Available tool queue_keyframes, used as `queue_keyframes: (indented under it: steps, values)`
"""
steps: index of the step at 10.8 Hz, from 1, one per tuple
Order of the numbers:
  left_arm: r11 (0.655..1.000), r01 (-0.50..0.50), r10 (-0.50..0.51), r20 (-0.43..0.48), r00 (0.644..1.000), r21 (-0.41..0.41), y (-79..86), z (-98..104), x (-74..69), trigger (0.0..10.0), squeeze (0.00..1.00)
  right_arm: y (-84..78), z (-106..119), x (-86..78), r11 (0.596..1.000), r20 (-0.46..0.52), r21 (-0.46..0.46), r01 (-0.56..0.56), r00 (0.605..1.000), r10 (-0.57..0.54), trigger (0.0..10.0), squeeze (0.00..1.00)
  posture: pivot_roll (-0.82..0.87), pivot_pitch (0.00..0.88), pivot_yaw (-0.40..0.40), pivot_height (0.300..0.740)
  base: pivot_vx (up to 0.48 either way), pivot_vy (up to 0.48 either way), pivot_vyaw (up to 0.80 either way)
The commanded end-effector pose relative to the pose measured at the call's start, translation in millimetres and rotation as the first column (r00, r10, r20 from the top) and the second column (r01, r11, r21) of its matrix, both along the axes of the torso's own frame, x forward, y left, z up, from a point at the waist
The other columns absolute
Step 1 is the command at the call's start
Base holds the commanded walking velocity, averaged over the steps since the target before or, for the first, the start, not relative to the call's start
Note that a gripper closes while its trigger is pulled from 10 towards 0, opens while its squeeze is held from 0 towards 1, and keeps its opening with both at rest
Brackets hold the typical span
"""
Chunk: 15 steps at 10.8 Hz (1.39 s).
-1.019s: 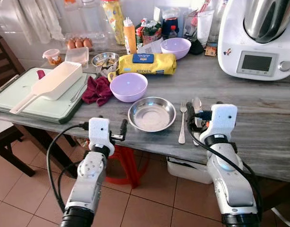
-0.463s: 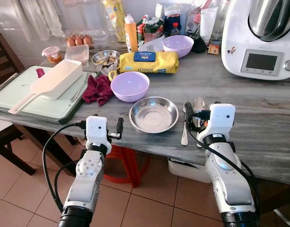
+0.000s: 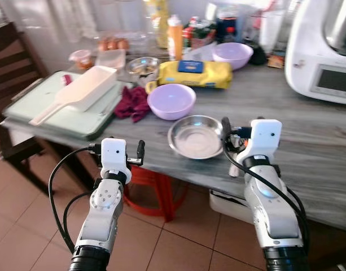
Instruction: Setting the table
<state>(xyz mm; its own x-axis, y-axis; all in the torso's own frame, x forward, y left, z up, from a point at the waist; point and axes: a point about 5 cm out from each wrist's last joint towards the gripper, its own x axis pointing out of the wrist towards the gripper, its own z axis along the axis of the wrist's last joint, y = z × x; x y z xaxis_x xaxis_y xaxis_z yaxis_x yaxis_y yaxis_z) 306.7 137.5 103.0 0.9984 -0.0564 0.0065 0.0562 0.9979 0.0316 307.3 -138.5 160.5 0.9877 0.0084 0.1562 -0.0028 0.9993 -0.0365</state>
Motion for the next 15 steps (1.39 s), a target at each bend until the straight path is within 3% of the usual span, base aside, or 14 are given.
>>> queue_keyframes:
  steps: [1,15]
  values:
    - [1.000,-0.009,0.009,0.024,1.000,0.014,1.2,8.4,3.0,10.0,0.00,1.4,-0.7,1.1,1.000,-0.002,0.003,0.001,1.000,-0.001,10.0,0.00,0.00,0.043,0.096,0.740,-0.255,0.000,0.00]
    - [1.000,0.003,-0.003,0.008,1.000,0.019,-2.1,7.8,1.6,10.0,0.00,-2.1,-3.3,3.4,0.999,-0.008,0.009,0.033,0.999,-0.033,10.0,0.00,0.00,0.063,0.106,0.740,-0.289,0.000,0.00]
